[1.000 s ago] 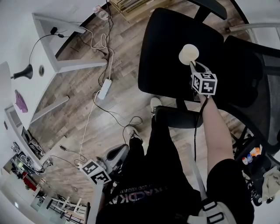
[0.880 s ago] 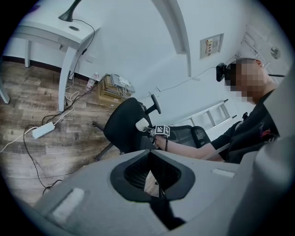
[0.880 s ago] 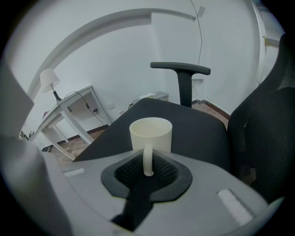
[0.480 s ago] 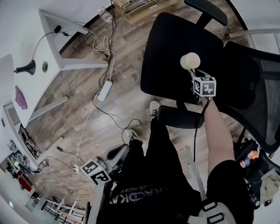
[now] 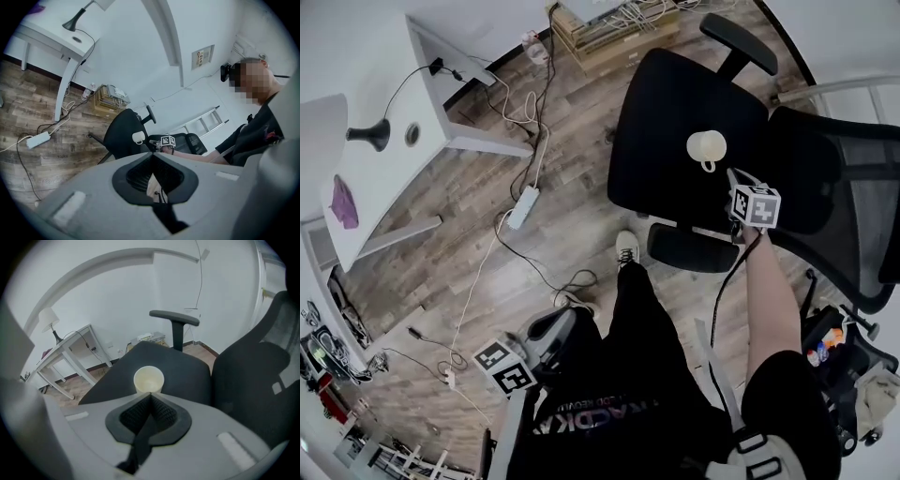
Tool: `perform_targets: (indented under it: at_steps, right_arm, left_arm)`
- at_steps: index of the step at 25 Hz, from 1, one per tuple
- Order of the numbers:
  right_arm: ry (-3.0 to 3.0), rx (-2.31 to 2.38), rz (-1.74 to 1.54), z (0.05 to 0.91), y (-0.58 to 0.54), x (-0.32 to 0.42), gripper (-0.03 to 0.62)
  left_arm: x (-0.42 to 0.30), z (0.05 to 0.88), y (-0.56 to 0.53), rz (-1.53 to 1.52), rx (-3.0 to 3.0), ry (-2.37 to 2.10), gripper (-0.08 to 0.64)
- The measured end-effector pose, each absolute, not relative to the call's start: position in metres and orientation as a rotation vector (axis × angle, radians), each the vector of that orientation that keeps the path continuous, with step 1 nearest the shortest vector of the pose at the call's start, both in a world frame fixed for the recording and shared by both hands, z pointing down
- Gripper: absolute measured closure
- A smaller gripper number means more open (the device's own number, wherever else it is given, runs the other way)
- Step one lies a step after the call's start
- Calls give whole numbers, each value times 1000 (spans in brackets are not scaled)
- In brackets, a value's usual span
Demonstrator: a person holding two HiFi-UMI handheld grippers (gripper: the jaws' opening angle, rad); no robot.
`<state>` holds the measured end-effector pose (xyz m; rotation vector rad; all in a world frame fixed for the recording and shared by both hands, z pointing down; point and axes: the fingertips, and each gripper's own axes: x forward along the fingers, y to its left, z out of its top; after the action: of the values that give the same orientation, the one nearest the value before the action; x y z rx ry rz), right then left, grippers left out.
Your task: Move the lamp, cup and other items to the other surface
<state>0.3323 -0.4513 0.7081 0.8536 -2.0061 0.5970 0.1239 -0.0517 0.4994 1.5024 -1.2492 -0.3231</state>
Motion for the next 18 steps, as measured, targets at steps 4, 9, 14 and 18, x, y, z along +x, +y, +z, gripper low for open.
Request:
perform_targets:
  at_steps: [4,9,14,18]
  right_arm:
    - [-2033,971,554,656,-445,353,588]
    - [-2128,1049,565,590,-412,347,588]
    - [-2314,978,624,520,-352,292,588]
    - [-2472,745,636,476,-273,213,588]
  left_arm:
    - [110,488,-38,-359,1556,-1248,557]
    - [94,468,-15,-403,1632,-1259,555]
    - [77,444,15,-453,1682,-1314,557]
    - [61,429,49,-500,1703,-1372,557]
